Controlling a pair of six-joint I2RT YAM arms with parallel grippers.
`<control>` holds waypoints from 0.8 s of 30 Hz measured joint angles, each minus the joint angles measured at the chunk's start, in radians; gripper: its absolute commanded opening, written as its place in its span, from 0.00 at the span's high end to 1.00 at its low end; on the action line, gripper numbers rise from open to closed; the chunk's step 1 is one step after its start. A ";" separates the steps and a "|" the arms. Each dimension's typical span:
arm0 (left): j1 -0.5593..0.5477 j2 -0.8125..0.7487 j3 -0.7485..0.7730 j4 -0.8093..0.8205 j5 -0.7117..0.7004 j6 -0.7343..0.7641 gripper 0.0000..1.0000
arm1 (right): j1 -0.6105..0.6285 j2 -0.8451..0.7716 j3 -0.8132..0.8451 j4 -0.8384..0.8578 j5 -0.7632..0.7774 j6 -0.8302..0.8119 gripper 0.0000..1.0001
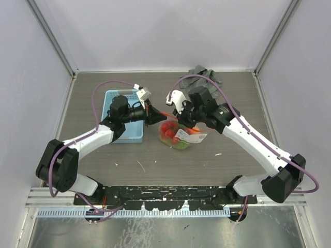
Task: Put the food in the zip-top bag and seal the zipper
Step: Zip the zipper food storage bag at the center of the board.
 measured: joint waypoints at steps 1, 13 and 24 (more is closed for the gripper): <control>0.001 0.000 -0.002 -0.004 -0.015 -0.003 1.00 | 0.000 -0.003 -0.003 -0.003 0.008 0.002 0.99; 0.025 -0.009 -0.025 -0.009 -0.109 -0.022 1.00 | 0.000 -0.051 -0.038 -0.050 0.117 0.035 0.99; 0.056 -0.009 -0.030 -0.007 -0.140 -0.049 1.00 | 0.000 -0.106 -0.083 -0.080 0.217 0.069 0.99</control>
